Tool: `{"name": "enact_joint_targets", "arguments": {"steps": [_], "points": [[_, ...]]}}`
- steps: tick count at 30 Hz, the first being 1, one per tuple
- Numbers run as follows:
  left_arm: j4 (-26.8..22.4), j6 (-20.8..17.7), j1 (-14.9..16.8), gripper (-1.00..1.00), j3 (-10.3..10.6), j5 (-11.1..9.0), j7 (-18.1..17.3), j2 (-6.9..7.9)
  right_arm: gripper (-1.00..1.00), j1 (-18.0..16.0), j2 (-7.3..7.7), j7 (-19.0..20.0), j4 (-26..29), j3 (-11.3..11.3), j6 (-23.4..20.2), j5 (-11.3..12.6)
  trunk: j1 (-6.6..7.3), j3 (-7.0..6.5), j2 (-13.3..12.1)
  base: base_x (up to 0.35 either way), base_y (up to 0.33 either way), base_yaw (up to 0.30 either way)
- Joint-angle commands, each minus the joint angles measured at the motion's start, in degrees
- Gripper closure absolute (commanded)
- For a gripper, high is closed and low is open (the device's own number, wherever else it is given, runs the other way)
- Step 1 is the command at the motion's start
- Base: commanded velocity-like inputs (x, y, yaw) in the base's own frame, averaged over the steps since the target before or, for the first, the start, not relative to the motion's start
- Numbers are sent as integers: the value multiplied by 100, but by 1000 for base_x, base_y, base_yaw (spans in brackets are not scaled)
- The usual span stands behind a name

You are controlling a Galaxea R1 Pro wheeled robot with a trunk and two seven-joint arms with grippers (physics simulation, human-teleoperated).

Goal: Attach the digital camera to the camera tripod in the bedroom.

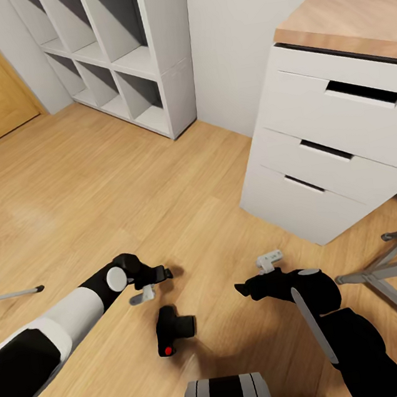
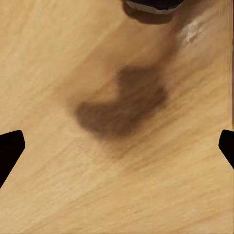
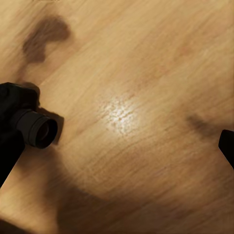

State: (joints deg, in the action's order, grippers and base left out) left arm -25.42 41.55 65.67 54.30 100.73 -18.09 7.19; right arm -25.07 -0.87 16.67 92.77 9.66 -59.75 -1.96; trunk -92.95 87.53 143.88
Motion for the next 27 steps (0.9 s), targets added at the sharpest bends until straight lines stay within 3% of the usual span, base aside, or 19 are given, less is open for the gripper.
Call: {"name": "enact_joint_targets", "arguments": {"steps": [1, 11, 27], "points": [[24, 17, 25, -100, 70, 4, 8, -8, -100, -18, -2, 24, 5, -4, -25, -20, 1, 13, 2, 0, 0, 0], [264, 20, 99, -100, 244, 14, 61, -60, -100, -248, -2, 42, 5, -52, -25, -9, 1, 107, 2, 0, 0, 0], [351, 19, 112, -100, 255, -5, 60, -91, -100, -398, -1, 32, 6, -78, -25, 29, 1, 212, 2, 0, 0, 0]]}}
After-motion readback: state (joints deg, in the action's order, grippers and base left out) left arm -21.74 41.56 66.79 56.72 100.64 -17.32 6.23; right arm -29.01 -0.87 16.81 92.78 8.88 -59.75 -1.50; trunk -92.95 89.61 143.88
